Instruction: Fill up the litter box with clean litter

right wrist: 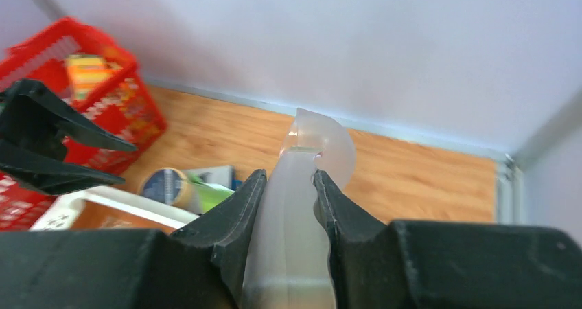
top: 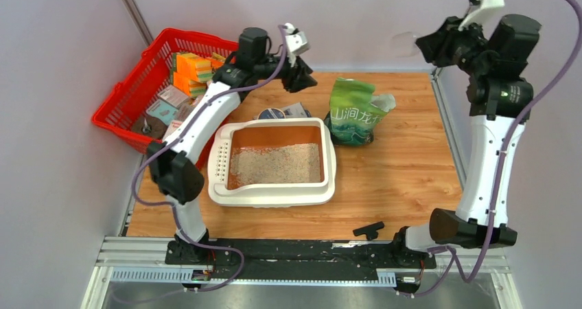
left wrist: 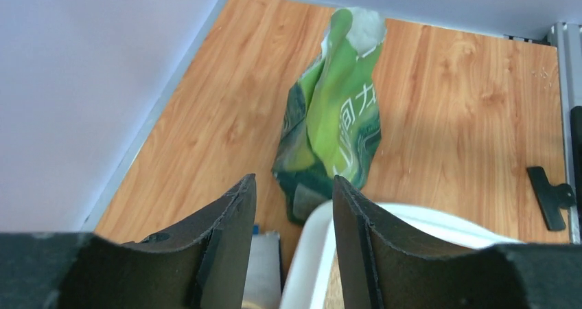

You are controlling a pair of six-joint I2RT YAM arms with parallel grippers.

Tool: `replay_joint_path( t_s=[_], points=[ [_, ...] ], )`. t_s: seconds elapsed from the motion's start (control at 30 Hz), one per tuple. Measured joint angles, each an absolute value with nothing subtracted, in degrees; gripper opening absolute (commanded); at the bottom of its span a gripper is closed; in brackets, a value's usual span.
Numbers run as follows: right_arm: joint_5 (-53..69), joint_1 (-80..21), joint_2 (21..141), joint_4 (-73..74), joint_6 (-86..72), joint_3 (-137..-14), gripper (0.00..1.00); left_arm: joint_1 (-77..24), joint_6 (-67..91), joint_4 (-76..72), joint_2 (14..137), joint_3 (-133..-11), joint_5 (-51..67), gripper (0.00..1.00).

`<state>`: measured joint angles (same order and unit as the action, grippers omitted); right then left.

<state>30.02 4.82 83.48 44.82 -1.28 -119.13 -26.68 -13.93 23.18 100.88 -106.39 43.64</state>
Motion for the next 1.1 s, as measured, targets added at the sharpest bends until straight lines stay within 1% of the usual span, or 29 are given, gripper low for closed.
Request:
replay_joint_path(
  t_s=[0.07,0.2,0.33,0.5,0.53,0.63,0.67,0.73,0.77,0.83,1.1],
  points=[
    [30.28,10.44,81.01,44.31,-1.1,-115.18,0.0,-28.67,-13.47,22.65,106.15,-111.11,43.97,0.54],
    [33.08,16.91,80.36,48.14,0.99,-111.63,0.0,-31.64,-11.75,21.15,114.67,-117.25,44.14,0.54],
    [36.03,18.46,82.21,52.95,4.27,-109.82,0.0,-33.61,-10.22,19.9,119.37,-119.24,44.23,0.54],
    [39.7,18.2,86.0,56.51,6.55,-108.77,0.0,-34.92,-8.75,18.81,120.66,-119.44,44.64,0.53],
    [40.38,18.17,86.72,56.84,6.81,-108.79,0.0,-35.05,-8.29,17.98,120.66,-119.44,44.77,0.51],
    [42.02,17.78,89.01,57.82,7.95,-108.79,0.0,-35.44,-6.33,14.9,120.66,-119.39,44.97,0.39],
    [42.28,17.52,89.65,58.15,8.43,-108.79,0.0,-35.53,-5.5,13.78,120.66,-119.26,44.95,0.29],
    [42.57,16.86,90.45,58.81,9.41,-108.77,0.0,-35.59,-3.97,11.73,120.66,-118.91,44.91,0.2],
    [42.65,16.49,90.7,59.16,9.8,-108.77,0.0,-35.59,-3.27,11.05,120.66,-118.74,44.95,0.11],
    [42.61,15.33,90.83,59.81,11.18,-108.55,0.0,-35.59,-2.35,10.48,120.66,-118.52,45.12,0.0],
    [39.83,10.76,92.18,65.01,20.45,-109.14,0.0,-35.59,0.73,10.28,120.66,-118.37,45.82,0.0]
  ],
)
